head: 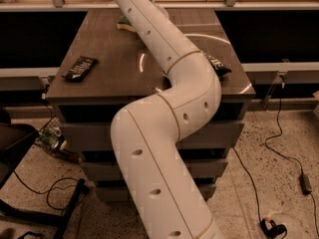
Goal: Move white bowl near sponge
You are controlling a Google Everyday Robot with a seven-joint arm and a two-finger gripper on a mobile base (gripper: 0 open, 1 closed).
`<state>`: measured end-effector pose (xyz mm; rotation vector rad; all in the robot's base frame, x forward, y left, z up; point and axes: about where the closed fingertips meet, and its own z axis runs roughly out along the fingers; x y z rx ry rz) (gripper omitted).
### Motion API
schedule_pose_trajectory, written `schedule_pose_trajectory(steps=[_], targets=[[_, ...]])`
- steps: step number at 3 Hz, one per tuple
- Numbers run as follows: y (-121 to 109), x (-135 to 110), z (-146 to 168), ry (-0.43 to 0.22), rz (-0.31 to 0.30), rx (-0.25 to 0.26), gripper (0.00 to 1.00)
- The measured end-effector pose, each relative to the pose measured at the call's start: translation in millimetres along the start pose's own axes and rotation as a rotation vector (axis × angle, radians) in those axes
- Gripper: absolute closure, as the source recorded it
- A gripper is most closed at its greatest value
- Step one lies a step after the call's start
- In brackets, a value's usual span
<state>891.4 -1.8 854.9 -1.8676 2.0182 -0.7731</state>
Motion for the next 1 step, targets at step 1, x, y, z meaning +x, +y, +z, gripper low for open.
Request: schedule_pose_trajectory(steps=[1], targets=[[0.6,-0.5,3.9,0.000,-0.001,0.000,0.12]])
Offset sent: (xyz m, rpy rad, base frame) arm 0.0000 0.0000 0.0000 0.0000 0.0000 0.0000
